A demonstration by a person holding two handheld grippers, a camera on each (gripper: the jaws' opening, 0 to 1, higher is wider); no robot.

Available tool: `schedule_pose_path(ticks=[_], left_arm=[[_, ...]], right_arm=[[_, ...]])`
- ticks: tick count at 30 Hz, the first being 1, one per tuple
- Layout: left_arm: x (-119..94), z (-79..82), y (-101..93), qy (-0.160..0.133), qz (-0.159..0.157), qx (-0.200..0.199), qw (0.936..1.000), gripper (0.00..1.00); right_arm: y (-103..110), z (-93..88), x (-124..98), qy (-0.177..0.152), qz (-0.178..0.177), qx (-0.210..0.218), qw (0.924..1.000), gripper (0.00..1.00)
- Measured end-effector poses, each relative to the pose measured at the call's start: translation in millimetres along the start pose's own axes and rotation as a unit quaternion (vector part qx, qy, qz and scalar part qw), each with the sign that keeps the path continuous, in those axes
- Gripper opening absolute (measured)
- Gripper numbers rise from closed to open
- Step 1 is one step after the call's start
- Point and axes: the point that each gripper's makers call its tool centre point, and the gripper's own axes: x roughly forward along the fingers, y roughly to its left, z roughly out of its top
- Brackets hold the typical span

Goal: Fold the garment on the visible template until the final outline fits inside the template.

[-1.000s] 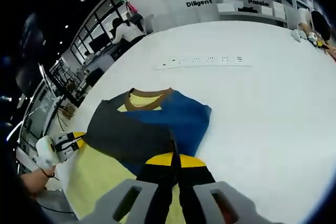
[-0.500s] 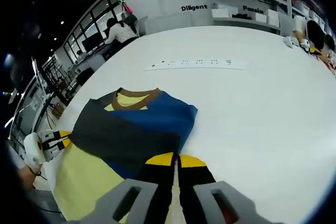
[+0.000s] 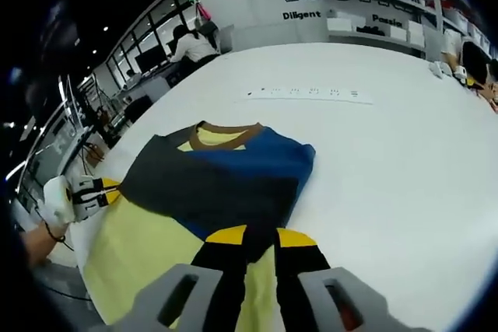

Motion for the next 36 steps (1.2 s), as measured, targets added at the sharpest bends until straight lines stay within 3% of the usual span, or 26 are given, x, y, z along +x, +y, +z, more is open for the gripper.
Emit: schedule_pose_path(ticks=[5, 8, 13, 21, 25, 28, 31, 32, 36], left_arm=[[0, -0.2, -0.7, -0.002, 0.002, 0.000, 1.0000, 0.01], [0, -0.5, -1.0, -0.002, 0.002, -0.001, 1.0000, 0.00], [0, -0.4, -0.9, -0.003, -0.001, 0.003, 1.0000, 0.00], [1, -0.5, -0.9, -0.001, -0.001, 0.016, 0.9999, 0.00], [1, -0.8, -0.7, 0.002, 0.000, 0.025, 0.9997, 0.00], [-1, -1.4, 0.8, 0.002, -0.005, 0.011, 0.9999, 0.02], [-9, -0.6, 3.3, -0.003, -0.017, -0.014, 0.9998, 0.10], [-12, -0.4, 0.1, -0.008, -0.036, -0.030, 0.9989, 0.11], [-22, -1.2, 4.0, -0.013, -0.041, -0.051, 0.9978, 0.12]], right_arm=[[-1, -16.3, 3, 0.033, -0.011, -0.030, 0.9989, 0.05], [5, -17.1, 6, 0.030, 0.000, -0.010, 0.9995, 0.00], [4, -15.9, 3, 0.033, 0.003, -0.011, 0.9994, 0.00], [-5, -21.6, -6, 0.039, 0.008, 0.027, 0.9989, 0.00], [-4, -22.0, -4, 0.035, 0.007, 0.019, 0.9992, 0.00], [-6, -16.5, -6, 0.022, -0.005, 0.000, 0.9997, 0.00], [-7, -14.1, -14, 0.012, -0.006, -0.003, 0.9999, 0.00], [-5, -13.8, -15, 0.009, -0.005, -0.007, 0.9999, 0.00], [1, -15.4, -23, 0.000, -0.006, -0.040, 0.9992, 0.05]])
